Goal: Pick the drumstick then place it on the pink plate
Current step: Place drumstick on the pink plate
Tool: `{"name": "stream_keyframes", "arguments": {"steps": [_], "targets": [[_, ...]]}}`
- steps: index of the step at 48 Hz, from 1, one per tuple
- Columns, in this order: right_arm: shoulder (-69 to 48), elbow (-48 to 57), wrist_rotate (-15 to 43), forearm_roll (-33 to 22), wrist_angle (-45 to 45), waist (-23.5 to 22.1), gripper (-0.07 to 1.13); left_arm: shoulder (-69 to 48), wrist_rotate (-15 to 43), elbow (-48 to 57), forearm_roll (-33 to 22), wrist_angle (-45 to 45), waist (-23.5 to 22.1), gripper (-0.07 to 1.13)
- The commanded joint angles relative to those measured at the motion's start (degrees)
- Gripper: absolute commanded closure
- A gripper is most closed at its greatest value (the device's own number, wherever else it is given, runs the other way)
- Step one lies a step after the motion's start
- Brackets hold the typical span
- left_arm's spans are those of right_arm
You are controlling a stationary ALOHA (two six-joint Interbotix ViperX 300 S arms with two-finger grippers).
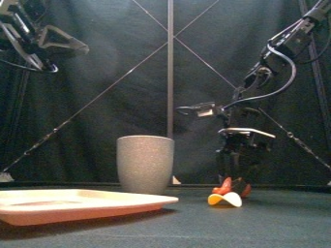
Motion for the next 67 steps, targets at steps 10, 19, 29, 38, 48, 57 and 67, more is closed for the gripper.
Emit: {"name": "stream_keyframes", "arguments": {"steps": [10,19,29,38,48,57,67], "targets": [[-2.29,-1.32,0.44,0.44,0.97,0.09,0.38,0.18,0.0,-0.62,0.18,-1.05,0.18,0.99],[-5.62,-2.72,0.62,0.79,2.37,2.55,0.39,0.18,0.0,-0.62,0.18,-1.05,0.18,0.99],[-7.73,-5.8,0.53,3.96,2.37,7.82,0.38,0.18,0.09,-0.62,0.18,-1.05,0.18,0.99],[-5.54,-11.07,0.53,8.0,1.76,13.36,0.39,0.26,0.09,-0.62,0.18,-1.05,0.09,0.99],[0.35,-17.67,0.62,11.78,-0.88,16.52,0.38,0.26,0.09,-0.26,0.09,-1.05,0.97,0.99],[7.91,-25.31,0.7,12.39,-3.08,17.4,0.38,0.18,0.09,-0.09,0.0,-1.05,1.32,0.99],[14.85,-33.66,0.7,12.57,-2.72,17.4,0.38,0.26,0.09,0.0,0.0,-0.7,1.41,0.99]]}}
